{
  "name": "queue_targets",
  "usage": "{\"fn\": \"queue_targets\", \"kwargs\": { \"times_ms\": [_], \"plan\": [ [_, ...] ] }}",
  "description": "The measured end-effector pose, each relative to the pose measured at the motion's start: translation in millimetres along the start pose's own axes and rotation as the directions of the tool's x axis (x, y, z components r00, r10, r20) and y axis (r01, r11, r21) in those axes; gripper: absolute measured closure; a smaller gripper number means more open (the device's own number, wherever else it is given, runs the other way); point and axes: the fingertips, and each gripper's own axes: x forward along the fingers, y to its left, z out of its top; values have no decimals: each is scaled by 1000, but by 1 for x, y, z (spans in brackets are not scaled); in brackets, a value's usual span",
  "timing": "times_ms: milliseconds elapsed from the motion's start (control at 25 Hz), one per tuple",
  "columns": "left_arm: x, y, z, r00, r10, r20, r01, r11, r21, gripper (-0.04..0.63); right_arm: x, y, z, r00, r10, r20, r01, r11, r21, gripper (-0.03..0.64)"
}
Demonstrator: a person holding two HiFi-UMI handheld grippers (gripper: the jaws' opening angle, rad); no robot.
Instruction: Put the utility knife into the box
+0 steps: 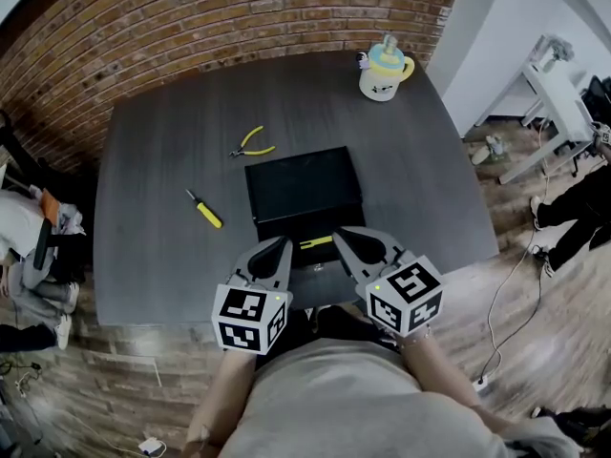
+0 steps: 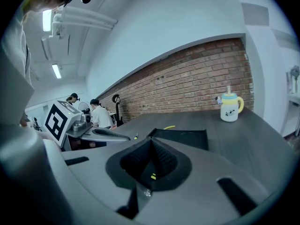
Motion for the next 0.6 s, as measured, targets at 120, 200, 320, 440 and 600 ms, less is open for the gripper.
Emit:
{"fn": "queue_targets", "kwargs": {
  "times_ms": [120, 200, 320, 440, 600],
  "plan": [
    [1, 1, -4, 1000, 0, -16, -1, 1000, -23, 572, 2, 0, -4, 1000, 4, -17, -4, 1000, 1, 612],
    [2, 2, -5, 1000, -1, -25, 0, 999, -35, 572, 3, 1, -5, 1000, 6, -27, -6, 1000, -1, 612],
    [4, 2, -8, 999, -8, -35, 6, 999, -37, 572, 6, 0, -9, 999, 6, -42, -7, 1000, -12, 612],
    [6, 2, -12, 999, -14, -48, 13, 999, -33, 572, 8, 0, -14, 999, 6, -54, -7, 1000, -10, 612],
    [7, 4, -11, 999, -10, -50, 8, 1000, -30, 572, 8, -1, -16, 998, 11, -62, -11, 1000, -3, 612]
  ]
}}
